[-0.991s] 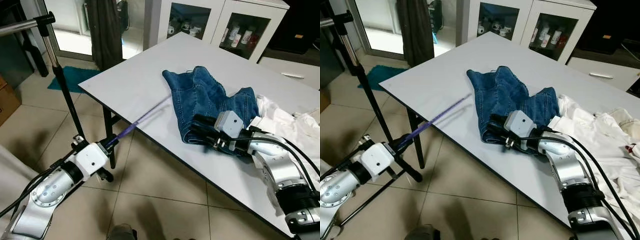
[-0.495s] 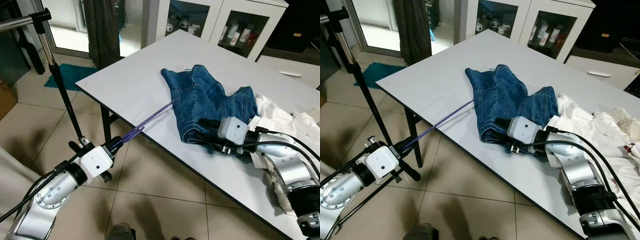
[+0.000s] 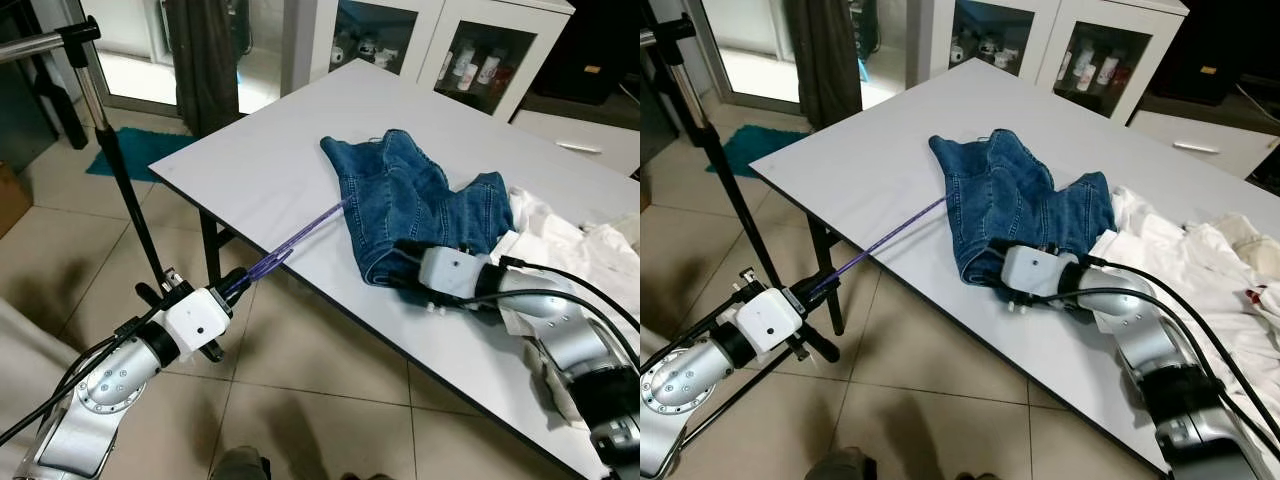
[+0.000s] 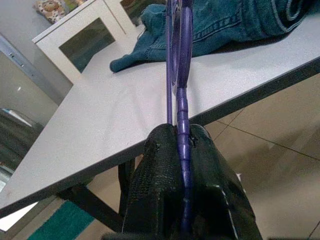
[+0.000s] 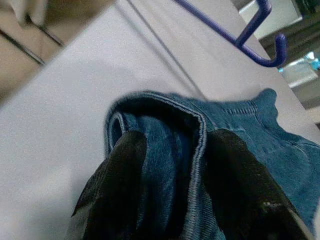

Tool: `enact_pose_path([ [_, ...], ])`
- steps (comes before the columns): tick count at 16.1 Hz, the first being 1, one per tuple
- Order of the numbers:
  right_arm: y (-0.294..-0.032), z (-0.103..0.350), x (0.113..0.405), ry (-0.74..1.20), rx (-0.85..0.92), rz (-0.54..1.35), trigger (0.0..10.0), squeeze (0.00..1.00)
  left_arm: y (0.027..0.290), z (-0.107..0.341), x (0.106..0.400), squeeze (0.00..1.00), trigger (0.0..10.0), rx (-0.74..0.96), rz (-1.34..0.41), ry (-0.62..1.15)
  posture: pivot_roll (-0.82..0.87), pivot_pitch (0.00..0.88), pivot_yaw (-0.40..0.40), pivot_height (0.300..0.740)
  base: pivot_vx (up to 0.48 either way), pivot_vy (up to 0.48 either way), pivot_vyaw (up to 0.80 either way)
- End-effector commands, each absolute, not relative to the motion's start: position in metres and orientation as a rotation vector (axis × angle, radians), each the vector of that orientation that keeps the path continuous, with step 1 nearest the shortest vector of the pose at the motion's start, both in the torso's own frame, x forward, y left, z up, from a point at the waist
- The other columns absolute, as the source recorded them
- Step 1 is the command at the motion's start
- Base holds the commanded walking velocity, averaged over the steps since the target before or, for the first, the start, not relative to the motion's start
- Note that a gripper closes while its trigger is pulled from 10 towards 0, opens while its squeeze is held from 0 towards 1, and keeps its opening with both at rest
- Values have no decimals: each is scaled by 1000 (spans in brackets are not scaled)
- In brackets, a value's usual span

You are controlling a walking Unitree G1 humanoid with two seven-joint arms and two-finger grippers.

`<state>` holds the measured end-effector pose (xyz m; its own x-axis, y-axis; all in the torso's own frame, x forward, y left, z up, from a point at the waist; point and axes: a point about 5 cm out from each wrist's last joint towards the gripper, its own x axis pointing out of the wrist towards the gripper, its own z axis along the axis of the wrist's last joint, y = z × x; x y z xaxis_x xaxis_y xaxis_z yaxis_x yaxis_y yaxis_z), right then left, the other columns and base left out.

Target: Hang hanger

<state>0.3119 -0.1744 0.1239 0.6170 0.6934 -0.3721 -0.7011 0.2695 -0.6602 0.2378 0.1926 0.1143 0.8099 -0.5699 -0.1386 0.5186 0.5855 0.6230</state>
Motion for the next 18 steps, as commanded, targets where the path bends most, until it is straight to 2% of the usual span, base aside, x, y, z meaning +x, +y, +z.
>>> enact_pose_path([
  [1, -182, 122, 315, 50, -948, 908, 10000, 0, 187, 115, 238, 0, 10000, 709, -654, -97, 265, 61, -112, 740, 0, 0, 0],
  [4, -183, 122, 325, 71, -975, 824, 10000, 0, 183, 115, 239, 0, 10000, 708, -657, -104, 264, 60, -116, 740, 0, 0, 0],
  [5, -183, 121, 327, 78, -979, 818, 6627, 0, 181, 114, 240, 0, 10000, 707, -659, -106, 263, 59, -117, 740, 0, 0, 0],
  [6, -181, 121, 327, 80, -968, 821, 1216, 0, 181, 114, 240, 0, 10000, 707, -661, -107, 264, 59, -117, 740, 0, 0, 0],
  [7, -180, 121, 328, 75, -952, 827, 0, 0, 180, 114, 240, 0, 10000, 708, -662, -108, 264, 59, -118, 740, 0, 0, 0],
  [9, -175, 130, 327, 17, -872, 841, 0, 0, 180, 114, 241, 0, 10000, 711, -663, -112, 263, 56, -119, 740, 0, 0, 0],
  [13, -175, 155, 342, -49, -699, 743, 0, 0, 179, 118, 243, 0, 10000, 724, -656, -133, 260, 47, -122, 740, 0, 0, 0],
  [16, -178, 165, 349, -62, -652, 705, 0, 0, 180, 123, 245, 0, 10000, 733, -642, -154, 264, 42, -126, 740, 0, 0, 0],
  [18, -183, 175, 358, -58, -627, 657, 0, 0, 186, 144, 248, 0, 10000, 761, -609, -235, 273, 36, -131, 740, 0, 0, 0],
])
